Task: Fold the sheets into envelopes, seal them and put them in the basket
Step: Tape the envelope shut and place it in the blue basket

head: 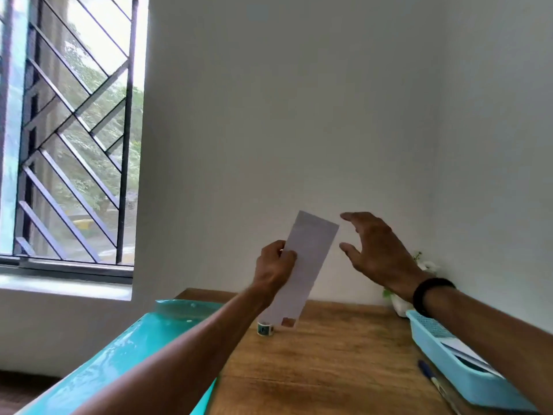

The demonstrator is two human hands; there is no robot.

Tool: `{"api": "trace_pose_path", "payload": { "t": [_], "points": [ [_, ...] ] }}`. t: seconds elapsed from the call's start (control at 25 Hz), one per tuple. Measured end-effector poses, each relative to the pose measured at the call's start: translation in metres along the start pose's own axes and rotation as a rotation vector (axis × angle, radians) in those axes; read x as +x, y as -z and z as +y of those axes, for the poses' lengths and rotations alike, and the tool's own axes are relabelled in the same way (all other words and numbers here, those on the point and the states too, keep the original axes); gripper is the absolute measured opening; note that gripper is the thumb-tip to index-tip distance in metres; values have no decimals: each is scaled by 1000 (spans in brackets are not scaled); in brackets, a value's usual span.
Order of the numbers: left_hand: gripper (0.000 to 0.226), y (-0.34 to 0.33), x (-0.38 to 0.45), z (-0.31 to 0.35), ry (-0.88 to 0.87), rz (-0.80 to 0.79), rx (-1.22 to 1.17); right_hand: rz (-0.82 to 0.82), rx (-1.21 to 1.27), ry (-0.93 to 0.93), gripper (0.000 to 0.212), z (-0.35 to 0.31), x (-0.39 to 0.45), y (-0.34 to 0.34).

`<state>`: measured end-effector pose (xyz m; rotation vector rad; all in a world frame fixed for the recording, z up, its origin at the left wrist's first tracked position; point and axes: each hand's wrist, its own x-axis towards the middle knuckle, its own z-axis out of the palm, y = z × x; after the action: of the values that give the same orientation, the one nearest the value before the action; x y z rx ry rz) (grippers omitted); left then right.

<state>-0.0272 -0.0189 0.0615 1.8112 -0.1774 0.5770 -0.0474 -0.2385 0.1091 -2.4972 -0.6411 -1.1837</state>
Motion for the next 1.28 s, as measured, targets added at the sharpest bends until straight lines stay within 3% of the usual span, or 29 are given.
{"api": "trace_pose_path", "payload": {
  "t": [0.08, 0.16, 0.28, 0.44, 0.6, 0.84, 1.0, 1.12, 1.2, 1.28],
  "points": [
    [21, -5, -5, 5, -158, 5, 173, -5, -51, 62, 58, -11, 24, 20],
    [23, -11, -10, 9, -287, -10, 321, -120, -103, 85, 45, -20, 35, 30],
    [25, -20, -19, 19, -367, -52, 453, -281, -289, 90, 18, -24, 27, 38],
    [32, -35, -32, 30, -469, -3, 590, -296, -344, 66, 14, -19, 2, 55],
    [46, -75, -69, 35, -683, 56, 549, -226, -234, -125, 9, 8, -31, 88],
    [55, -155, -141, 47, -874, -37, 629, -139, -88, -425, 8, 39, -85, 147],
    [35, -196, -177, 62, -931, 24, 555, -49, 90, -643, 24, 55, -117, 176],
    [26, -207, -192, 71, -986, 67, 501, -7, 212, -805, 18, 66, -138, 193],
    [25, -207, -194, 75, -1028, 101, 503, -23, 292, -885, 14, 77, -151, 200],
    [24, -205, -191, 77, -1047, 121, 502, -77, 308, -926, 28, 87, -160, 204]
  ]
}}
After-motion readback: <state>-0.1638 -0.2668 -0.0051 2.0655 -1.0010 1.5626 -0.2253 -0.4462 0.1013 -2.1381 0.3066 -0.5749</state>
